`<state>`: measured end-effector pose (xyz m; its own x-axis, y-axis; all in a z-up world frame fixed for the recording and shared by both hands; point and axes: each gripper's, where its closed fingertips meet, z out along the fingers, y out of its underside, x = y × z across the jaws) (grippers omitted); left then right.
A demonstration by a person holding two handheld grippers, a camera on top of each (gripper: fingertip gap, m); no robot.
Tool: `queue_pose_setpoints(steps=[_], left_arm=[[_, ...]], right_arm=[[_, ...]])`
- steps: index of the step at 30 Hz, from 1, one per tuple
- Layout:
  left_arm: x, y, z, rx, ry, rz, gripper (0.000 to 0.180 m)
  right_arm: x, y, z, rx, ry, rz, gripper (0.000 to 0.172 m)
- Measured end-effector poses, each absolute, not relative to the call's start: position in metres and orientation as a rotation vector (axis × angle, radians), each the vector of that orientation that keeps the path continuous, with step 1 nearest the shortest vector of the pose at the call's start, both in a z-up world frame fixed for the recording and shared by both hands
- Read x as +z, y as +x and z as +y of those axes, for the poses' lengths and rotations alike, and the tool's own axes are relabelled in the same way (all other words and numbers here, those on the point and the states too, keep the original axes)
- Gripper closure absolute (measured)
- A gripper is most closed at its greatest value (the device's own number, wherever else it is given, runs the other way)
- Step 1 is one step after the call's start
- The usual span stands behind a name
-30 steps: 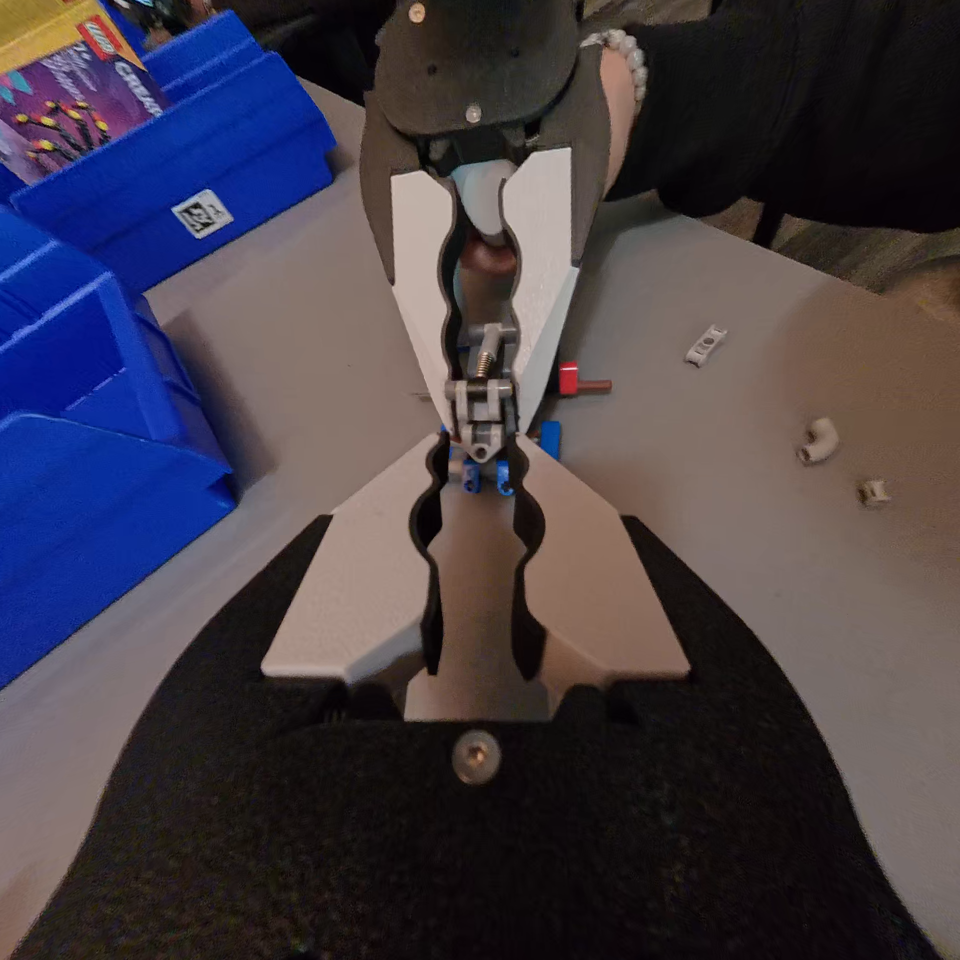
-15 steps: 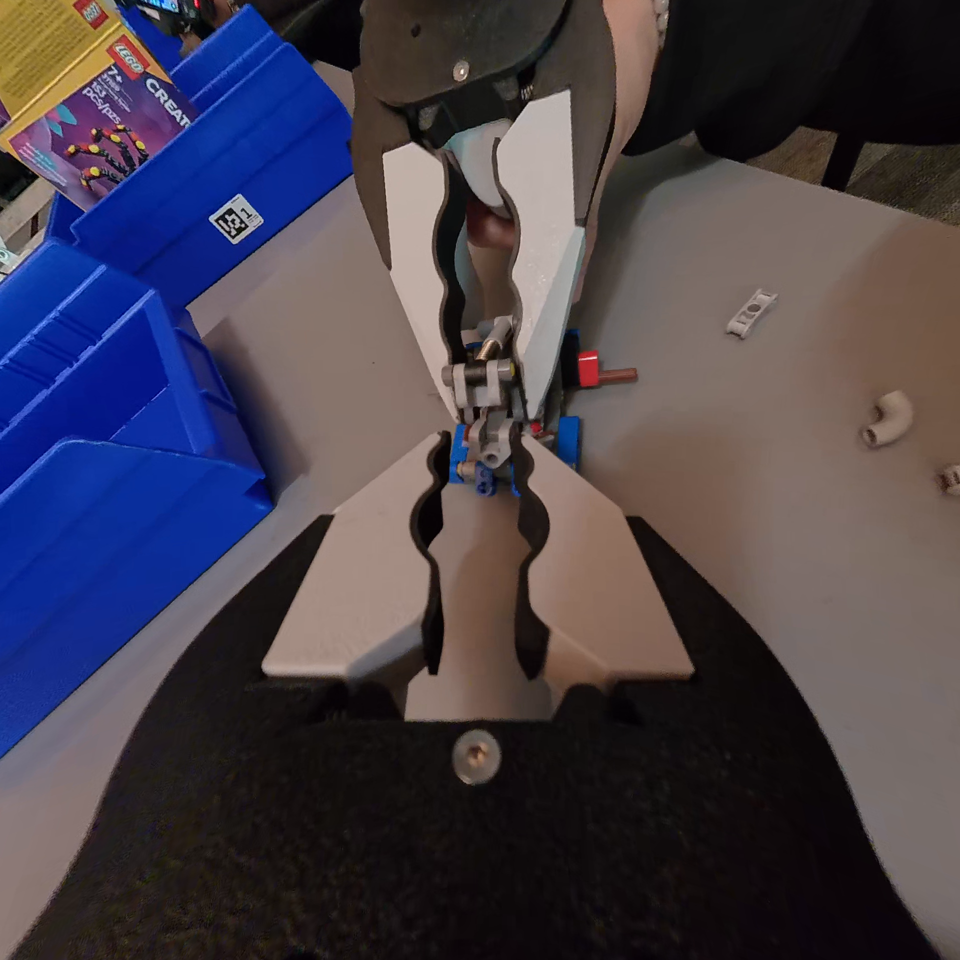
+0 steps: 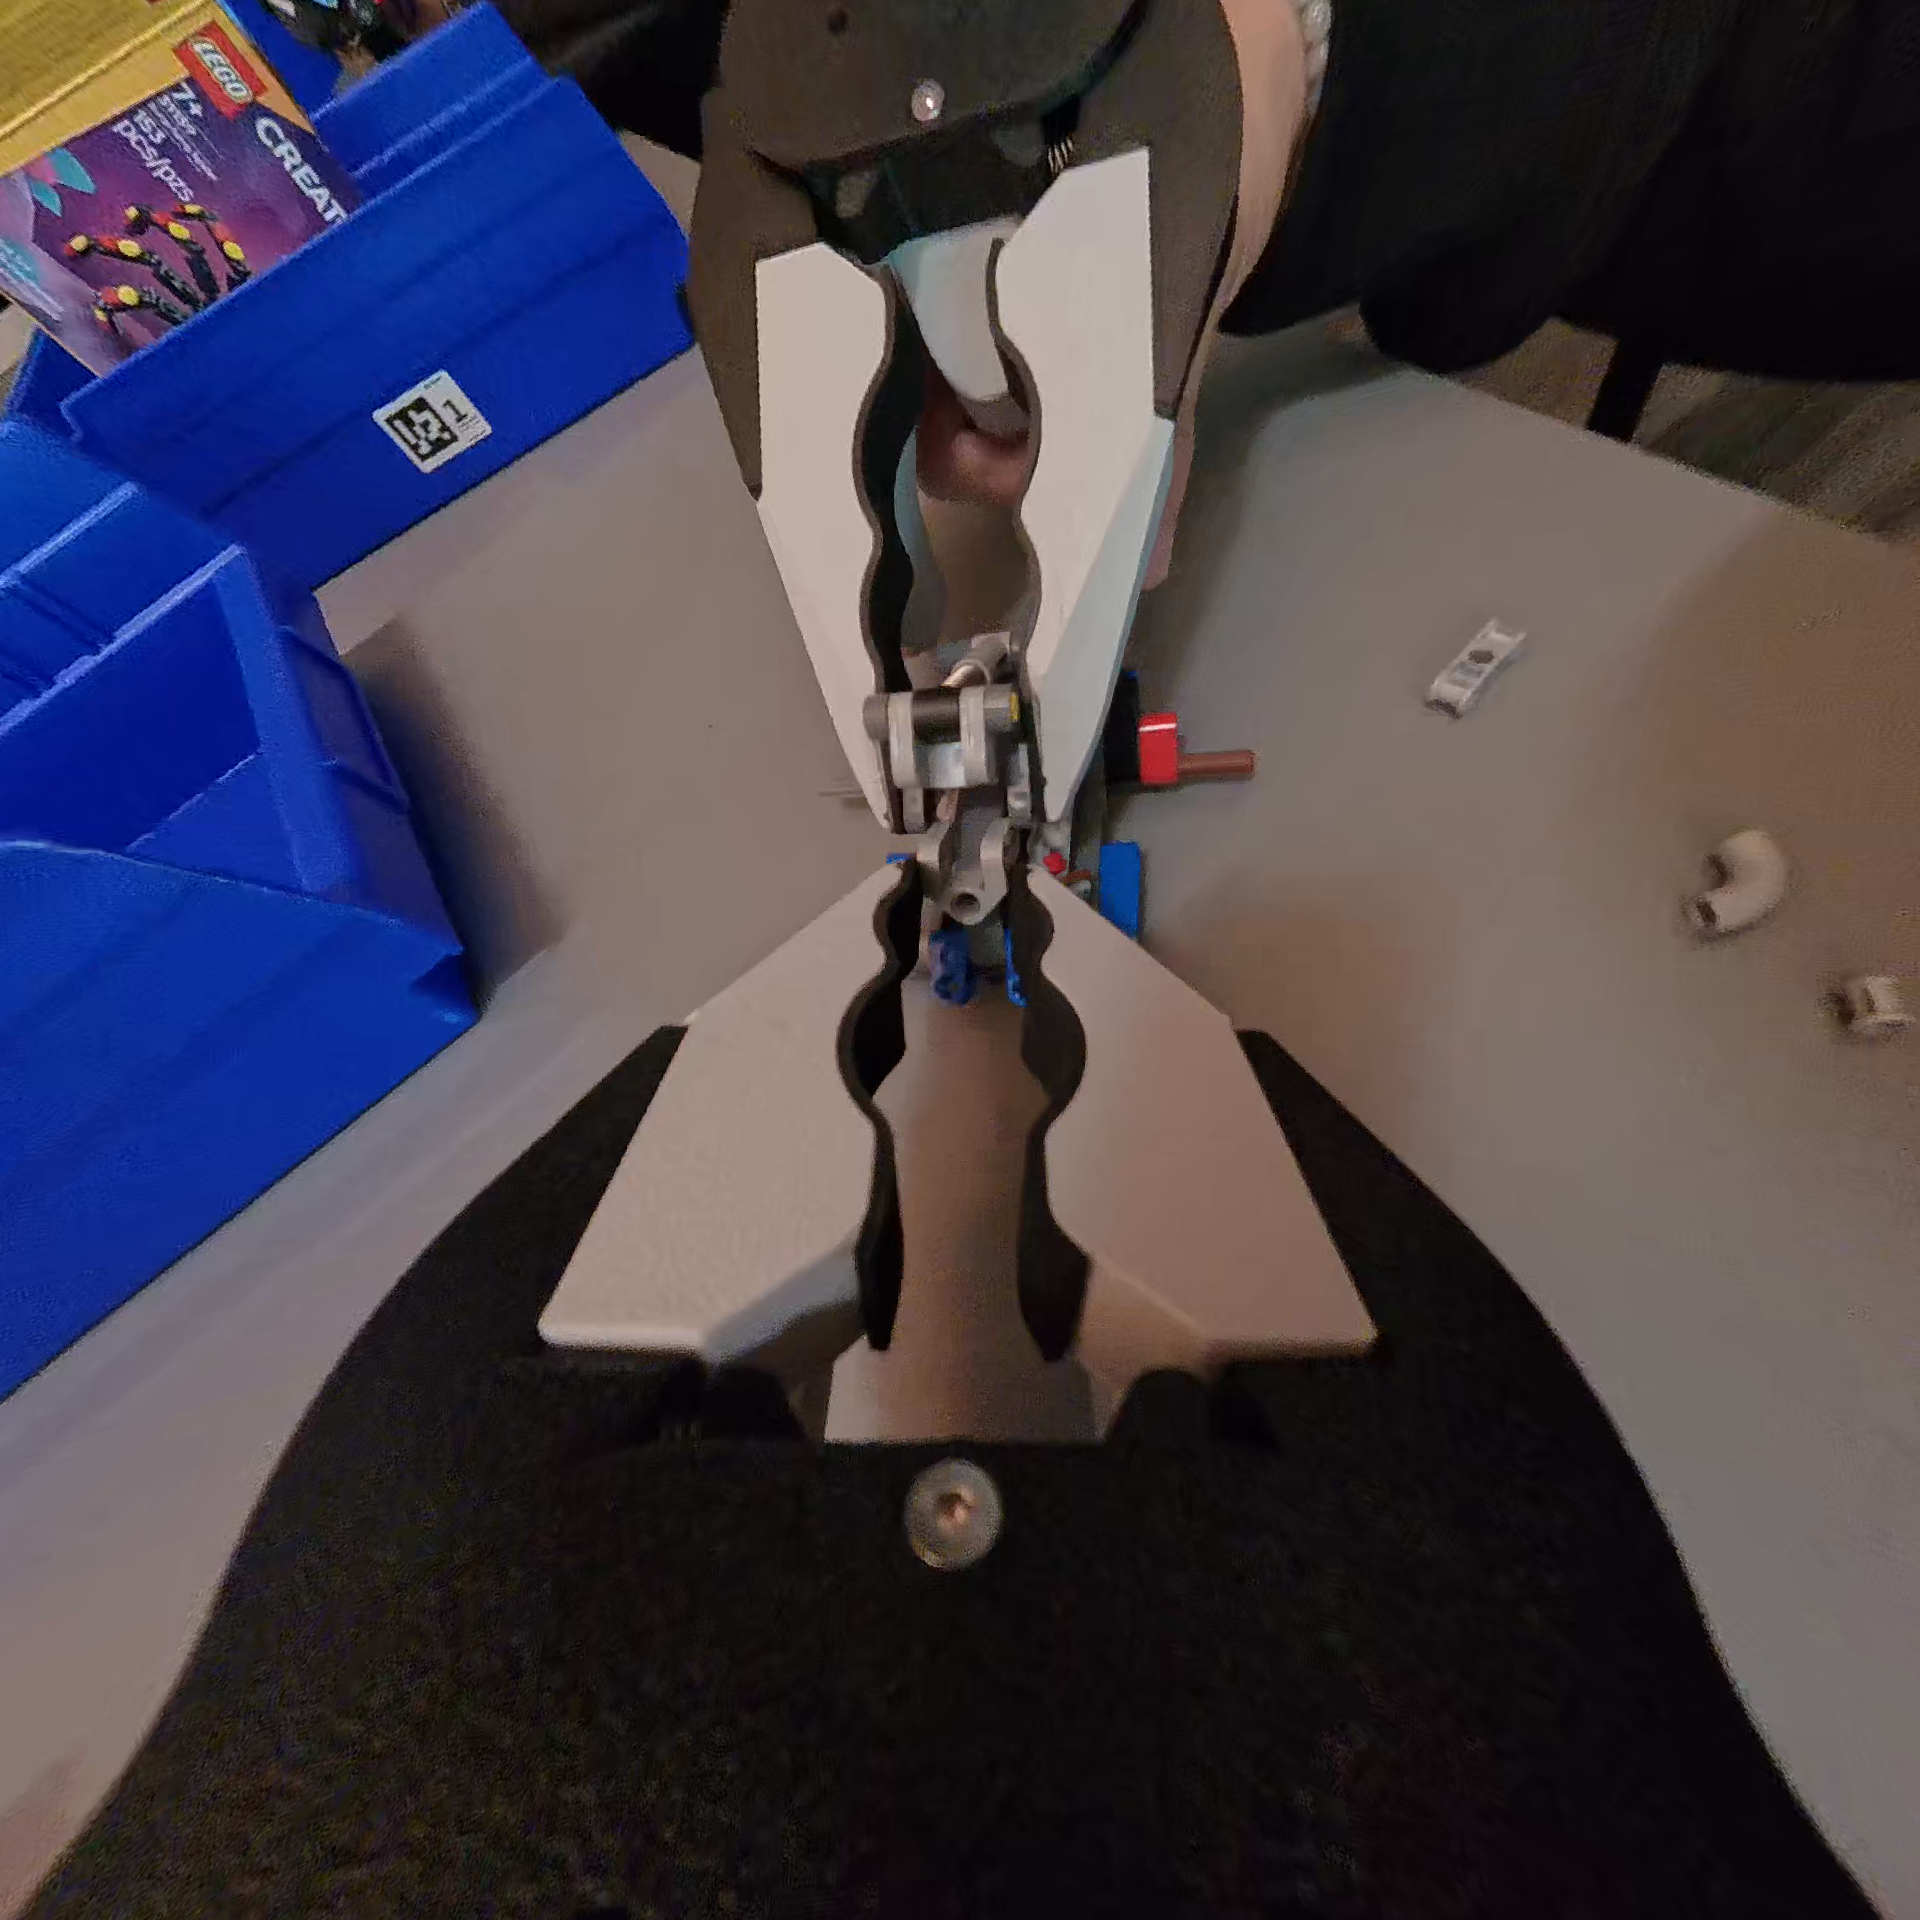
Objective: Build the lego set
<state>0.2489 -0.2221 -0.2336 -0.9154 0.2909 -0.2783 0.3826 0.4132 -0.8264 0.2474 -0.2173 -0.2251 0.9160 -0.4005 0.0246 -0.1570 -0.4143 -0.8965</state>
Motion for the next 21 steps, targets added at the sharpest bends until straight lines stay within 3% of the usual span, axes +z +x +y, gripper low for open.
queue_pose_setpoints(steps=[6,16,21], left_arm=[[-0.232,0.246,-0.223,-1.588,0.605,2.569,0.167],[-0.233,0.246,-0.224,-1.598,0.606,2.566,0.168],[-0.233,0.247,-0.224,-1.607,0.603,2.566,0.168]], right_arm=[[-0.224,0.244,-0.216,-0.308,-2.005,0.369,0.147],[-0.232,0.240,-0.217,-0.377,-2.121,0.332,0.122],[-0.218,0.243,-0.224,-0.430,-2.100,0.351,0.126]])
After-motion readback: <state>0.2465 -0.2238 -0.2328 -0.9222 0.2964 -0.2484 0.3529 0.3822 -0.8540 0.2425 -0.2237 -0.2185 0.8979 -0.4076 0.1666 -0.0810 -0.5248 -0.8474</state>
